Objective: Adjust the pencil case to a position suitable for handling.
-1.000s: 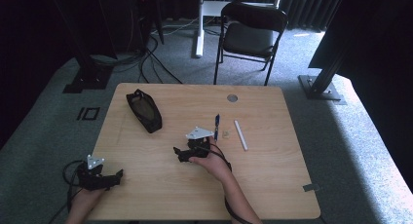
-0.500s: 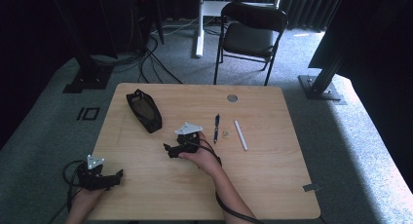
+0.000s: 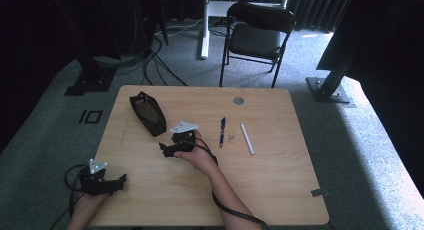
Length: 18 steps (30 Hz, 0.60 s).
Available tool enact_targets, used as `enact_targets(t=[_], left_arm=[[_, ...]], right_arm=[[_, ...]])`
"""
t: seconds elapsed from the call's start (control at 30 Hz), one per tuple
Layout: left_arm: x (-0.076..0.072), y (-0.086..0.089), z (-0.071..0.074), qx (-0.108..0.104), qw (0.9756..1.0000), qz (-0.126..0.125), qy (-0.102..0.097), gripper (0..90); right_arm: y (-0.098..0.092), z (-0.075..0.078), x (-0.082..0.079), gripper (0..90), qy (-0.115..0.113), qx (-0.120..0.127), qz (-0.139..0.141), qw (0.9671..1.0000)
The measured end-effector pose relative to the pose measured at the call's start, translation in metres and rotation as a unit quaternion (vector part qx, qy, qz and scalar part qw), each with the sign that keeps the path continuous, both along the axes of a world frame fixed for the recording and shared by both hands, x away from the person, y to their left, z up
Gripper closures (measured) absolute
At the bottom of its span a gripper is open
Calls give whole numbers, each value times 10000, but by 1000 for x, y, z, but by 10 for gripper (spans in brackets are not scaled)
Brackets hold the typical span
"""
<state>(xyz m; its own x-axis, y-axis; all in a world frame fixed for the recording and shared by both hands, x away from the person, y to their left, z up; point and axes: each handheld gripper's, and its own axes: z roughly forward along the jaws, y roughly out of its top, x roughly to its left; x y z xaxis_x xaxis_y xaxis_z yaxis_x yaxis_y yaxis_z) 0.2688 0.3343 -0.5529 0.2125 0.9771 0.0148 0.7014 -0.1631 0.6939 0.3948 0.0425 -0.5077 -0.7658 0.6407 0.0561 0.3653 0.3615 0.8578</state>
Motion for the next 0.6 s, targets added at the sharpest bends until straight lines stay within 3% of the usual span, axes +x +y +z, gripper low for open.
enact_targets(t=[0.23, 0.6], left_arm=[[0, 0, 0, 0, 10000, 1, 0, 4], [0, 0, 0, -3, 10000, 4, -3, 4]], right_arm=[[11, 0, 5, 131, -28, -74, 48, 10000], [29, 0, 15, 131, -97, 114, -26, 9999]])
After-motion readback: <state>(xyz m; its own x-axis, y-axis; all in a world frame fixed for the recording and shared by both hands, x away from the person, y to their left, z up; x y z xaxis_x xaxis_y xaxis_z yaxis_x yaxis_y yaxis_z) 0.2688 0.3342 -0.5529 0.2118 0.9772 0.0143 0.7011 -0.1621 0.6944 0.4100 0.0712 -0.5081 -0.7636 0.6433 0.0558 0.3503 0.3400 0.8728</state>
